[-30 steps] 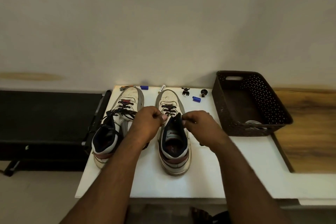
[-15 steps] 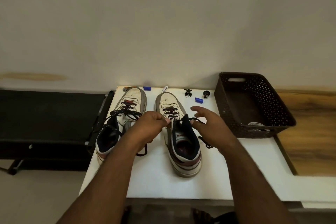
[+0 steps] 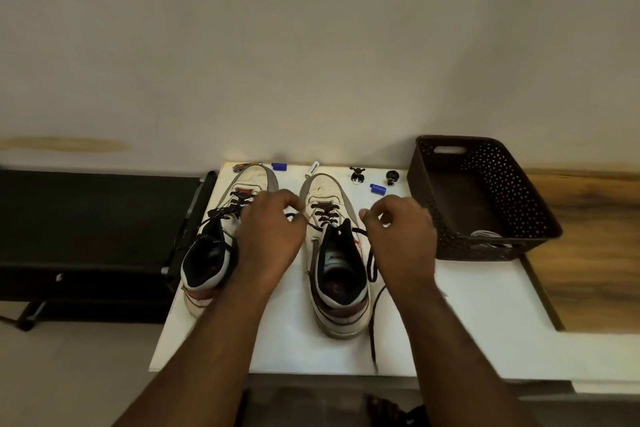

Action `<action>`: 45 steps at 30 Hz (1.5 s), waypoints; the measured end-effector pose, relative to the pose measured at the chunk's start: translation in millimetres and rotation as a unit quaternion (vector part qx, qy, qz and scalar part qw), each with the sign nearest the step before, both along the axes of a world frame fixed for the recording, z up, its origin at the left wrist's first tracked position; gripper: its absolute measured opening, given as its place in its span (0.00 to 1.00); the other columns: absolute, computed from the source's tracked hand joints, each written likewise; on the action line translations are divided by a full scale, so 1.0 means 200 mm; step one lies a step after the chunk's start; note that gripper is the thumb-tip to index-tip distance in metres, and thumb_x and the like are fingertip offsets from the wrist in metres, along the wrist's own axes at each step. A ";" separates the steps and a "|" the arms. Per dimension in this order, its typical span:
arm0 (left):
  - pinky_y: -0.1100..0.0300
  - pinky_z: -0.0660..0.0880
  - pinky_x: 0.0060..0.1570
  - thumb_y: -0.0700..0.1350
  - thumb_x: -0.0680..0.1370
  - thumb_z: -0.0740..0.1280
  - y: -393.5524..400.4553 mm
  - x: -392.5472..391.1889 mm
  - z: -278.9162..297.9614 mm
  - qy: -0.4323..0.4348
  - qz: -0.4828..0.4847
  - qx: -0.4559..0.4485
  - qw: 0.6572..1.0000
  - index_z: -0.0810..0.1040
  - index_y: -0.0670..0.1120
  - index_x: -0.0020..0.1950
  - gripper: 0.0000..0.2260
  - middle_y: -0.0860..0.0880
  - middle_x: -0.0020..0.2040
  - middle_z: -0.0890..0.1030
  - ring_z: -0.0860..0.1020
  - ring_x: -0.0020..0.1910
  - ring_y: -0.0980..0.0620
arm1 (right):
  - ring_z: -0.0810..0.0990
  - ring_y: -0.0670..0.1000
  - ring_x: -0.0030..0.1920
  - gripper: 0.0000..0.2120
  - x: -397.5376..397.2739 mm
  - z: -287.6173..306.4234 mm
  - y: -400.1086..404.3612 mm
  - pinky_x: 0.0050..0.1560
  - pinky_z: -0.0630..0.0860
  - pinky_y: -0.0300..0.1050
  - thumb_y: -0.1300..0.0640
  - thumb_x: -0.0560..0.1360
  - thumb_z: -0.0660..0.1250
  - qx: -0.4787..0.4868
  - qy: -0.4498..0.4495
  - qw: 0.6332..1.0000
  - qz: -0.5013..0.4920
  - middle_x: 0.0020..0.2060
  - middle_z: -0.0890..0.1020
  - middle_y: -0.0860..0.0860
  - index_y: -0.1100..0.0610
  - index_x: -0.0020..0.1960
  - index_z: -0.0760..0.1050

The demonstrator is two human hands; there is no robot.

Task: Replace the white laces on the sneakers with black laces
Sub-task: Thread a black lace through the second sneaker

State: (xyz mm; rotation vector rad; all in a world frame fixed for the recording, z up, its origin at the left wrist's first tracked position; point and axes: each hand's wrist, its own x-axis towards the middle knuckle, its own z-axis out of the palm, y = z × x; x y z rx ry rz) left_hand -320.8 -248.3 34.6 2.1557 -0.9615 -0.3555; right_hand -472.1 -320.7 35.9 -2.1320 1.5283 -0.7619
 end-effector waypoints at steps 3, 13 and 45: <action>0.53 0.74 0.44 0.54 0.78 0.65 0.10 -0.09 0.03 -0.080 0.013 -0.036 0.996 0.79 0.46 0.37 0.15 0.49 0.40 0.81 0.78 0.41 0.47 | 0.77 0.50 0.35 0.18 0.00 -0.04 0.06 0.39 0.72 0.43 0.45 0.79 0.62 0.209 -0.015 0.978 0.001 0.31 0.77 0.49 0.55 0.36 0.75; 0.59 0.79 0.40 0.41 0.77 0.69 0.02 -0.27 -0.11 0.404 0.118 -0.176 0.890 0.82 0.47 0.44 0.04 0.47 0.41 0.84 0.82 0.40 0.49 | 0.82 0.52 0.42 0.06 0.12 -0.06 0.16 0.44 0.81 0.47 0.59 0.79 0.64 0.352 -0.401 0.836 -0.127 0.41 0.83 0.55 0.58 0.46 0.79; 0.54 0.78 0.43 0.44 0.83 0.60 -0.09 -0.26 -0.21 0.495 0.179 -0.227 0.819 0.77 0.44 0.43 0.12 0.43 0.40 0.82 0.80 0.39 0.46 | 0.84 0.57 0.47 0.10 0.15 -0.10 0.21 0.47 0.80 0.48 0.61 0.81 0.58 0.462 -0.556 0.683 -0.105 0.48 0.84 0.59 0.63 0.55 0.76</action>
